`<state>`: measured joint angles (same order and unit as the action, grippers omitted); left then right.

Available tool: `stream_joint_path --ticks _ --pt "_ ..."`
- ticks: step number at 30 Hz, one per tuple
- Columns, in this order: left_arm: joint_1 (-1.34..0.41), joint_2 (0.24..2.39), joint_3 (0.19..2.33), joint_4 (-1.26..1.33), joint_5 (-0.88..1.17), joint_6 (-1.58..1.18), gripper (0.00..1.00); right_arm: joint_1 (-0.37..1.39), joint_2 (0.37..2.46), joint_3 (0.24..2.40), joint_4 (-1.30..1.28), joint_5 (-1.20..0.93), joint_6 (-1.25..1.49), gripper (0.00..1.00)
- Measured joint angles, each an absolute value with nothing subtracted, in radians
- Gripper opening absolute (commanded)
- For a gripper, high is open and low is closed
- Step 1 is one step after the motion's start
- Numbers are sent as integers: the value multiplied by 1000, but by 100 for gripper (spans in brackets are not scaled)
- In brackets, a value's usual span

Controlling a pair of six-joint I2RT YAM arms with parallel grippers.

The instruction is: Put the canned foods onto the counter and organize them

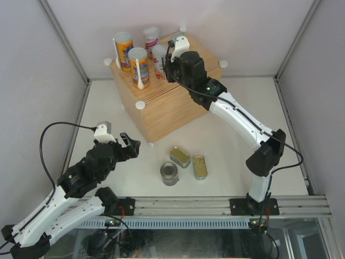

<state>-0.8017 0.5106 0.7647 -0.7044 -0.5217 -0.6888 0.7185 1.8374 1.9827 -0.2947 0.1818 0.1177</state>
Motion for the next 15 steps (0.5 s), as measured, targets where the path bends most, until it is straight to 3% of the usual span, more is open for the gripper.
stream_joint_path --ticks 15 --pt "-789 526 765 -697 -523 -669 93 694 1871 1983 -290 154 130 16"
